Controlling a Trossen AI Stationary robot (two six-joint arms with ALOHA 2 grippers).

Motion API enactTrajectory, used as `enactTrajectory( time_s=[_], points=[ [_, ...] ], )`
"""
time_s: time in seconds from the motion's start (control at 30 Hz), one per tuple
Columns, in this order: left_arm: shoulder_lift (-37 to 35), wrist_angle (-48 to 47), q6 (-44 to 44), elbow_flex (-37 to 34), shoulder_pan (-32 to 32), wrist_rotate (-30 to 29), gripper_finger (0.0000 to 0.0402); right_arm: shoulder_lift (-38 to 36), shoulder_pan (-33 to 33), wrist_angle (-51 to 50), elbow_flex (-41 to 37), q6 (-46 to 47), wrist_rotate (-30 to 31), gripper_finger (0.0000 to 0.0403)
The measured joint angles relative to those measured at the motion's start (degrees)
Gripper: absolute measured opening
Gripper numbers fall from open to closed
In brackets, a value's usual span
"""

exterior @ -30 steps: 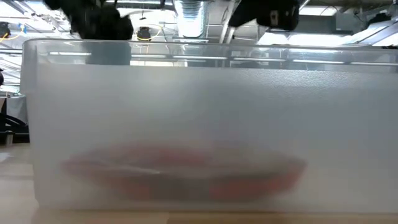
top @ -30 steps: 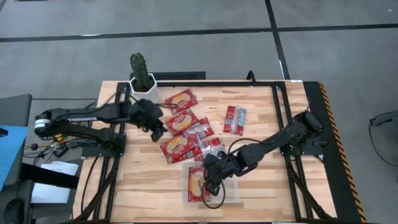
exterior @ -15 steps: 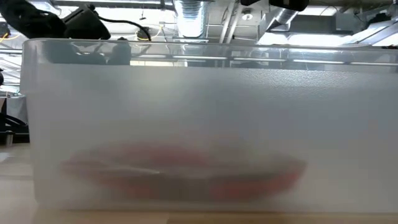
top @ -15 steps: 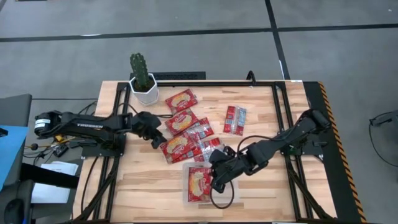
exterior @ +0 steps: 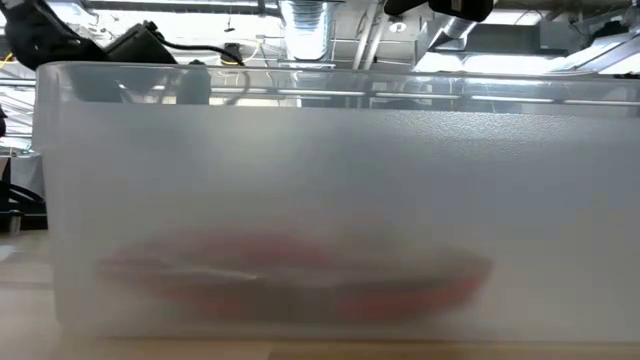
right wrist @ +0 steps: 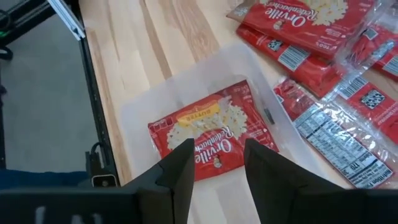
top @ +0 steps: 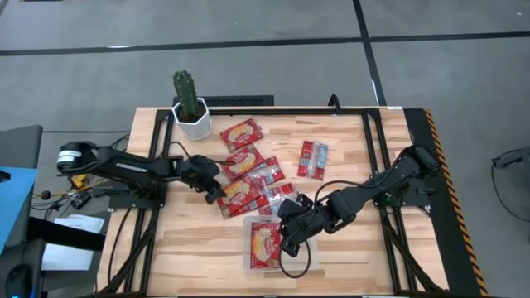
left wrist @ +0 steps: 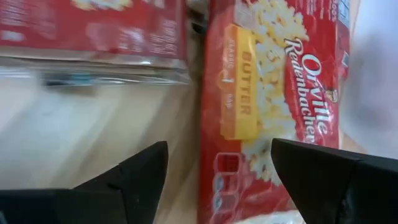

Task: Sort popcorn bags into baskets
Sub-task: Put the red popcorn bag into the transparent bin

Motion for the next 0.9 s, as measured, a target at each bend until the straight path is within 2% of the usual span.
enactTrajectory(
  time_s=[0.13,0.23,0.33,0.5,0.6,0.63,0.73,0.9],
  points=[
    [6.79,6.22,-1.33,0.21,-0.56,3.35,0.0273,0.00,0.00,-0.13,0.00,0.02,0.00,0.0168],
    [11.21,7.77,-1.36,0.48,-1.05,5.30,0.0256,0.00,0.00,-0.14,0.00,0.02,0.00,0.0166],
    [14.82,10.90,-1.77,0.63,-1.83,5.62,0.0210,0.00,0.00,-0.19,0.00,0.01,0.02,0.0160],
    [17.88,13.77,-2.54,0.69,-2.50,5.26,0.0099,0.00,-0.38,-0.21,0.00,-0.32,0.35,0.0151],
    [17.58,13.96,-4.30,0.66,-2.48,5.22,0.0026,0.00,-0.85,-0.25,0.00,0.15,2.15,0.0148],
    [17.07,14.04,-5.28,0.58,-2.47,5.16,0.0016,0.00,-1.10,-0.37,0.00,0.78,3.35,0.0148],
    [13.71,13.78,-8.83,0.61,-2.45,5.19,0.0013,0.00,-1.87,-0.92,0.00,3.82,7.61,0.0152],
    [4.12,12.18,-14.32,1.53,-2.58,5.39,0.0005,0.00,-2.38,-1.12,0.00,9.53,16.06,0.0167]
  ],
)
